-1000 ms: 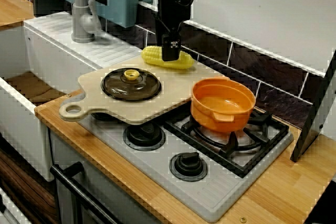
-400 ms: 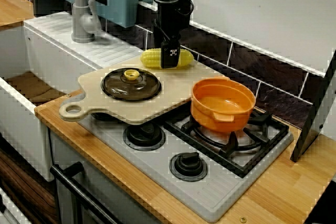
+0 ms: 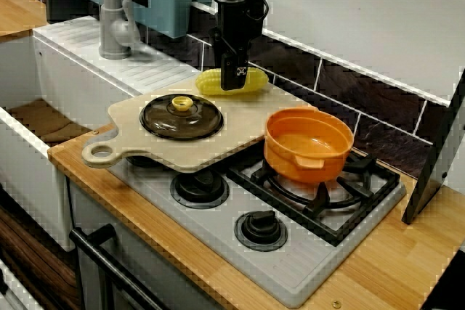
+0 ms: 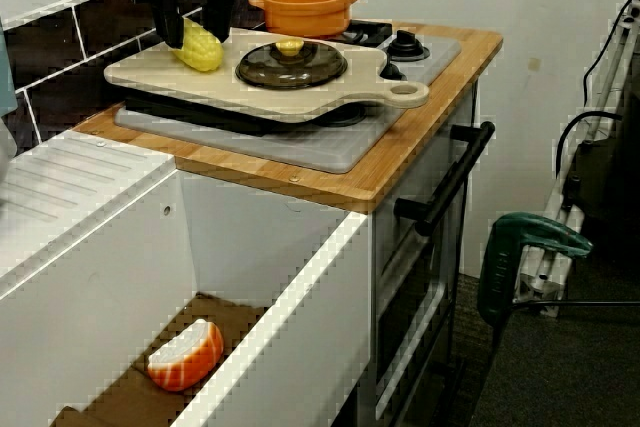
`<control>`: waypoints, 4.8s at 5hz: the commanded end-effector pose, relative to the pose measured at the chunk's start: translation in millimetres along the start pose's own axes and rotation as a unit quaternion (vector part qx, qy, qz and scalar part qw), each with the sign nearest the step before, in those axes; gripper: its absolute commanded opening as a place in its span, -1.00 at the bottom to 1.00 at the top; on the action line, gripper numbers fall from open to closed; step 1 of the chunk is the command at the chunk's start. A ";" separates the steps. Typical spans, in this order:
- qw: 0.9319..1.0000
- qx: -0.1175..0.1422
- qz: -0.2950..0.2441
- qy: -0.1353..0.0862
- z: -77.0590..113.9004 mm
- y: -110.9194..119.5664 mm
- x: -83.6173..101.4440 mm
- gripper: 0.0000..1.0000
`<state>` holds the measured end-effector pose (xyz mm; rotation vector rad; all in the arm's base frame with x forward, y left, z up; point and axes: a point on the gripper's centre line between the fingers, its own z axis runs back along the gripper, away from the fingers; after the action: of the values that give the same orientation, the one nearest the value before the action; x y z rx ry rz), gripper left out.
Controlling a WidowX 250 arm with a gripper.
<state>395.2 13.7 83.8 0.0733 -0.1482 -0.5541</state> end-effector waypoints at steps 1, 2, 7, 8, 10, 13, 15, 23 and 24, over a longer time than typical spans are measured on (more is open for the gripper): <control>0.999 0.017 -0.002 -0.047 51.5 -6.8 5.9 -1.00; 0.998 0.010 -0.012 -0.055 63.5 -16.2 5.3 -1.00; 0.996 0.030 -0.056 -0.062 89.0 -99.5 30.1 -1.00; 0.996 0.045 -0.050 -0.054 88.2 -108.4 37.2 -1.00; 0.996 0.047 -0.052 -0.048 84.9 -120.3 42.4 -1.00; 0.997 0.052 -0.053 -0.032 75.9 -129.8 36.2 -1.00; 0.997 0.057 -0.050 -0.023 68.1 -134.2 39.7 -1.00; 0.997 0.056 0.058 -0.009 86.2 -97.4 10.5 1.00; 0.995 0.066 0.080 -0.006 85.3 -92.2 -1.5 1.00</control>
<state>335.1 -60.8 136.8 0.1816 -0.1344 -0.3913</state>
